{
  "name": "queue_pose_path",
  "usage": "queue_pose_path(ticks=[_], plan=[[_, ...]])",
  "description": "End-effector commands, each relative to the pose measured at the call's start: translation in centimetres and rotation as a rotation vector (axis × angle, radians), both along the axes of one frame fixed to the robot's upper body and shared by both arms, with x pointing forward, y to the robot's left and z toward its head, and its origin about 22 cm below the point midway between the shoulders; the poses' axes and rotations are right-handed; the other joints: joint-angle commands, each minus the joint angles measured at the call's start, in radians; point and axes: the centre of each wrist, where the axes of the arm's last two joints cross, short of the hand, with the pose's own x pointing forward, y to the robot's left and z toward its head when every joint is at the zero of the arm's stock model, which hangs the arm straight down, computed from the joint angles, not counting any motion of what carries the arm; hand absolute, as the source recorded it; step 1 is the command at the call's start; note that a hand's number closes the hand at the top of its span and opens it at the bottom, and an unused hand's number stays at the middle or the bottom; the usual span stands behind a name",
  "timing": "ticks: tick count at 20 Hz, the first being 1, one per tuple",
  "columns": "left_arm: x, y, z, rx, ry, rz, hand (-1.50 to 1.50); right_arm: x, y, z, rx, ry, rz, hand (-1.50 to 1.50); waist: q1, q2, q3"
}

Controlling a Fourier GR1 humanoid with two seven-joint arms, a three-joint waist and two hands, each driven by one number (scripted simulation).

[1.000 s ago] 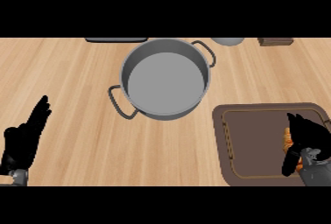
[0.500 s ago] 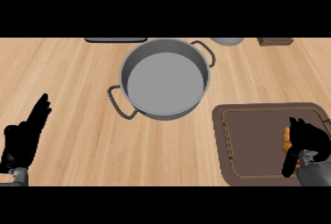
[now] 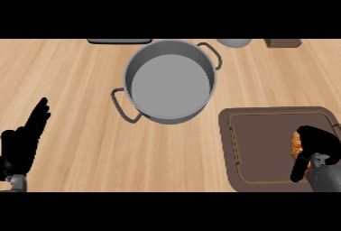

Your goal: Pick the croissant from the tray and place it in the pot

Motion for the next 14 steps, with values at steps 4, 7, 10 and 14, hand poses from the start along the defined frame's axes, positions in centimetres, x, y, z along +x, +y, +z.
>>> queue_pose_path(ticks=[4,7,10,14], plan=[[-0.2,0.0,-0.4,-0.005,-0.012,0.001,0.0,-0.6,-0.7,-0.8,0.003,-0.01,0.072,1.5,-0.002,0.003,0.004],[0.1,-1.0,0.6,0.003,-0.01,-0.001,0.0,0.3,0.6,-0.2,-0.003,-0.002,0.074,1.5,-0.001,0.002,0.004],[-0.1,0.7,-0.5,-0.011,0.005,-0.003,0.0,0.3,0.3,0.0,0.0,-0.01,0.058,1.5,-0.002,0.003,0.004],[0.9,-1.5,-0.1,-0.005,-0.014,-0.077,0.0,3.3,17.0,1.8,0.239,-0.162,0.134,1.5,0.073,0.014,0.004]])
